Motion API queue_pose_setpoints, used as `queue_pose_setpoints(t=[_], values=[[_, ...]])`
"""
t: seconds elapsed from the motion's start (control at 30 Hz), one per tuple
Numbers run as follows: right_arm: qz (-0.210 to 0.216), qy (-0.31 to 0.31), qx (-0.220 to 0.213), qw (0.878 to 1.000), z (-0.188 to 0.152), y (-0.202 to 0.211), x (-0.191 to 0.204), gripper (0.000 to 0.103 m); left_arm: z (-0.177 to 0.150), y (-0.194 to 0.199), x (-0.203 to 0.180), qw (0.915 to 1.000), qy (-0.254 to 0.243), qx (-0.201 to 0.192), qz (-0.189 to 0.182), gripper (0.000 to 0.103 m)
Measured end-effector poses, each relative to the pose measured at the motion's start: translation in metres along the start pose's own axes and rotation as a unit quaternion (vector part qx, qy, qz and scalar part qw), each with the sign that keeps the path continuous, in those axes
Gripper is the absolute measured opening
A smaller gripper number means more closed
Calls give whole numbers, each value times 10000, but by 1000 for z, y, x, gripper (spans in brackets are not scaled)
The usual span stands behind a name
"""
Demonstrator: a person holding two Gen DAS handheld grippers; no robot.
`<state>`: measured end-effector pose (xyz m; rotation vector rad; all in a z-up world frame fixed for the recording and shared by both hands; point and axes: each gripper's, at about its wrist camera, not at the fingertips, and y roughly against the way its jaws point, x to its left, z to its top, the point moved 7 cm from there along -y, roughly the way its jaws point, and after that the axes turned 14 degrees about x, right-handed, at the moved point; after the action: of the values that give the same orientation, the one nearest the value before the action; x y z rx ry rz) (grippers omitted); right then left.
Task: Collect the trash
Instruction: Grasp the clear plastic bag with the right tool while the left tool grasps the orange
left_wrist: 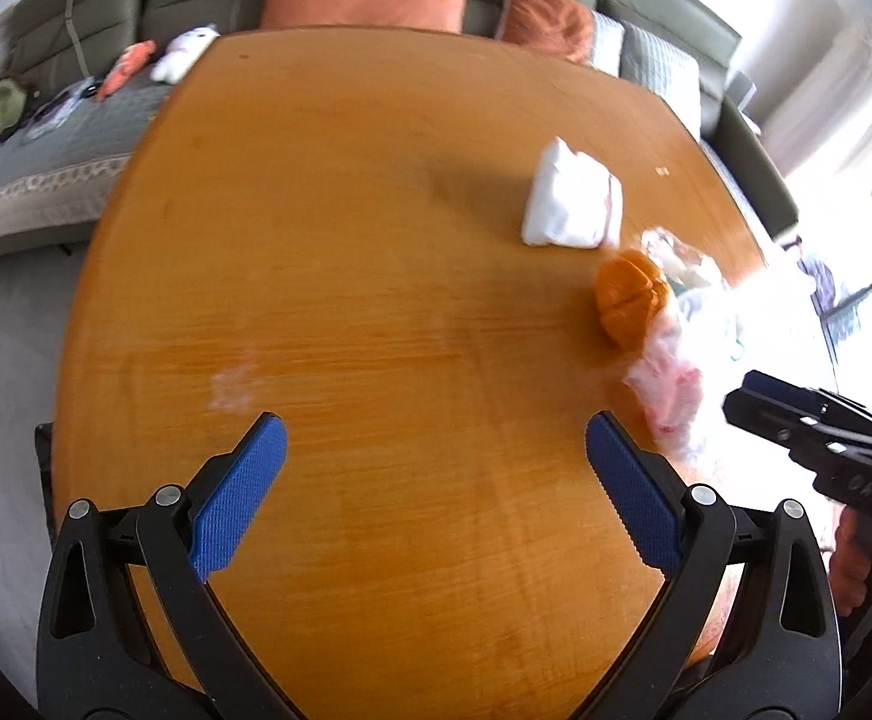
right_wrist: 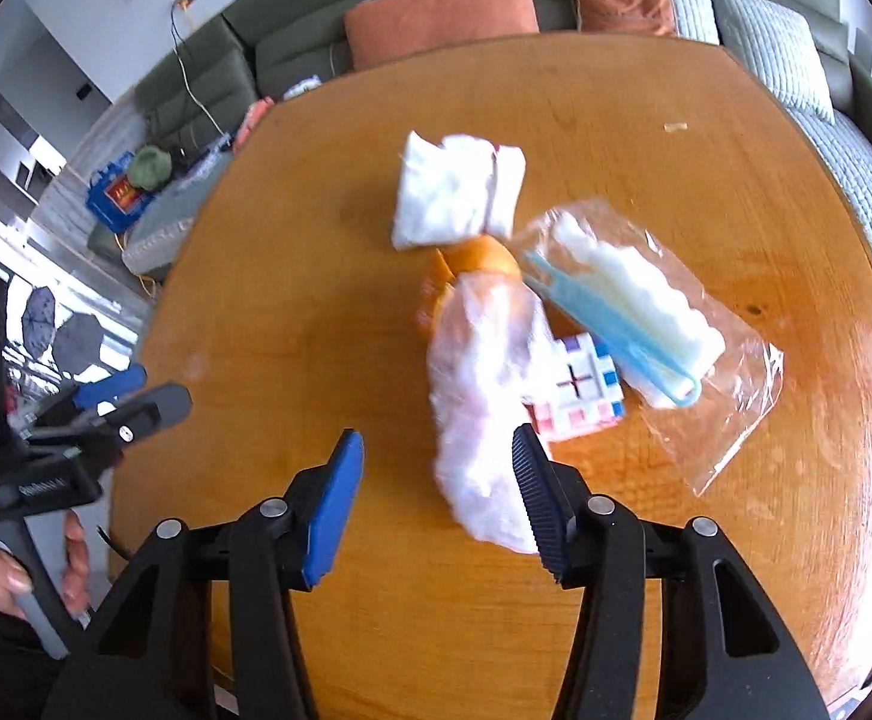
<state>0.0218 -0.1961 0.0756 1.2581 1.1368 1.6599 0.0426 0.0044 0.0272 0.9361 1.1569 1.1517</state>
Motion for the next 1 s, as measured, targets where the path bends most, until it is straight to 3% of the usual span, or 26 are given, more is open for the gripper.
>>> queue_pose_setpoints(t=[0.23, 0.3, 0.37, 0.43, 0.7, 1.0], values=[[-165, 204, 317, 9992, -2, -25, -5, 54, 20, -10, -28, 9998, -161, 126, 46, 97], [-246, 244, 371, 9987, 0, -31, -9, 49, 27, -12, -34, 9997, -191, 134, 70, 97], [-245, 194, 459, 9985, 0, -36, -13, 36, 33, -15, -41, 9995, -245, 144, 133, 97], [-94, 184, 423, 9989, 0, -31, -15, 32, 39, -18, -46, 9993, -299, 162, 173, 97], [209, 262, 348, 9988, -23, 3, -24, 31, 68, -40, -85, 9970, -691, 271, 200, 97], [333, -21, 421, 9986, -39, 7, -37, 32, 90, -89, -128, 9910, -1147, 643, 263, 97]])
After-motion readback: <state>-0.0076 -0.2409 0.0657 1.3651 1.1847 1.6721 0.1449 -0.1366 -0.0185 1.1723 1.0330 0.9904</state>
